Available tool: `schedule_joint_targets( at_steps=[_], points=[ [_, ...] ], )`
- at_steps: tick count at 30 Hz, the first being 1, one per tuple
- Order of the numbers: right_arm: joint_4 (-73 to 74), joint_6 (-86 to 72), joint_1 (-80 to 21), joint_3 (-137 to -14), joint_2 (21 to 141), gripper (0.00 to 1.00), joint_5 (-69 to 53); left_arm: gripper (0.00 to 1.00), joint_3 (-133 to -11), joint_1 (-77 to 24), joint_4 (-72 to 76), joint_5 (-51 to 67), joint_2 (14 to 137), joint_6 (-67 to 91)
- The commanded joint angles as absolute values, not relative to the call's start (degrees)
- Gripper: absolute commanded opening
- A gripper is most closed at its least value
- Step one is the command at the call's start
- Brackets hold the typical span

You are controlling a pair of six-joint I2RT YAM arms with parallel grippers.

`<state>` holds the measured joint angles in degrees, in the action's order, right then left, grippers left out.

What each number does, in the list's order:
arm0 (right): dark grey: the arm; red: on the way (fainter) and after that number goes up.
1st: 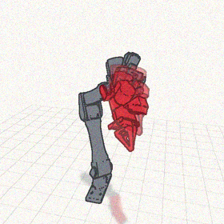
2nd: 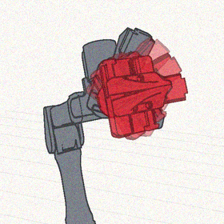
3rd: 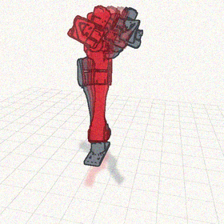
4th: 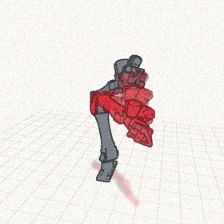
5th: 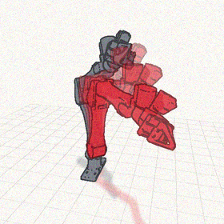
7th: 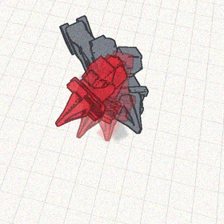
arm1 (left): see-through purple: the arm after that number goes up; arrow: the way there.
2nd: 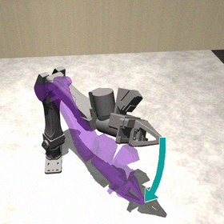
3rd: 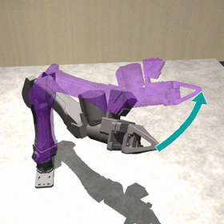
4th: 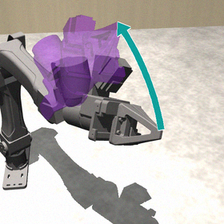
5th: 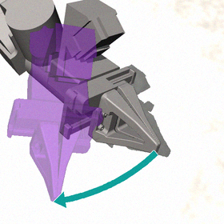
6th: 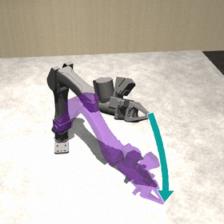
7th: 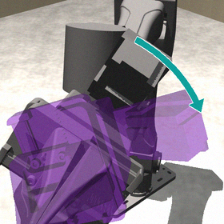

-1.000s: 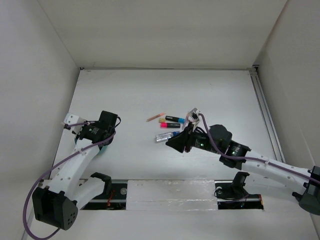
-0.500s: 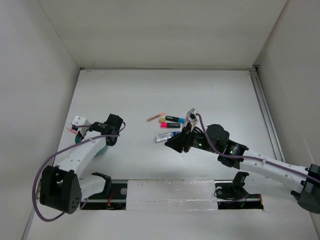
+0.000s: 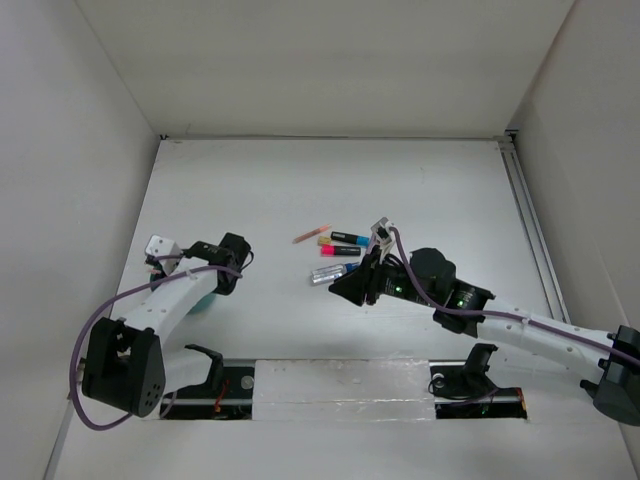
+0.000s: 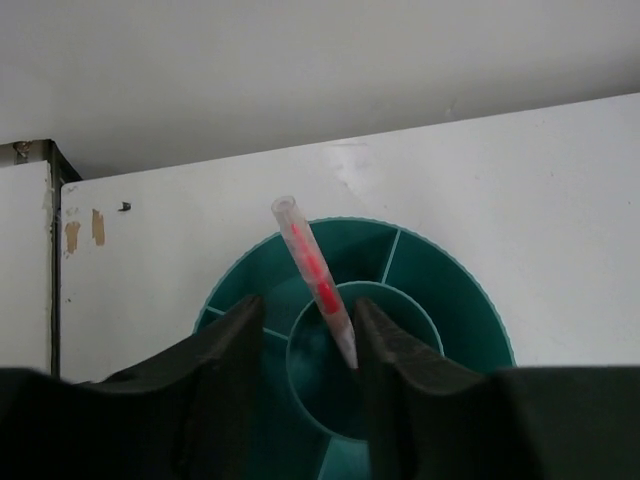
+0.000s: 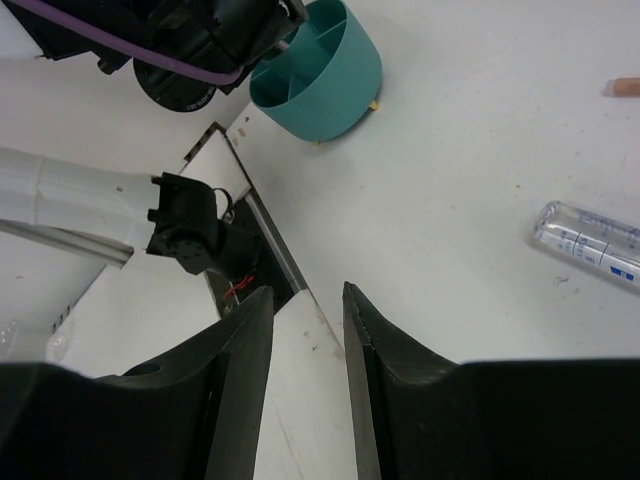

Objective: Sort the stationery into containers
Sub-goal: Place the pen in the storage box.

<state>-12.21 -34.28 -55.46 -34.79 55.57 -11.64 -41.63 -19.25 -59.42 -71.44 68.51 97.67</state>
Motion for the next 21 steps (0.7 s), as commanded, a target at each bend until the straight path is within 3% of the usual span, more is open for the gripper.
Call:
schedule_joint_targets(
  at_steps=[1, 8, 21],
  points=[
    [-13.7, -34.0, -55.2, -37.2, 55.3, 0.40, -11.6, 0.40, -43.9, -19.9, -61.1, -82.4, 68.4, 112.3],
    [-13.7, -34.0, -55.2, -37.7, 55.3, 0.40, -11.1, 0.52, -45.4, -19.9, -61.1, -82.4, 68.4, 110.7],
    [-13.7, -33.5, -55.2, -39.8, 59.6, 0.40, -11.1, 0.63, -48.3, -24.5, -64.3, -83.0, 68.4, 110.9]
  ],
)
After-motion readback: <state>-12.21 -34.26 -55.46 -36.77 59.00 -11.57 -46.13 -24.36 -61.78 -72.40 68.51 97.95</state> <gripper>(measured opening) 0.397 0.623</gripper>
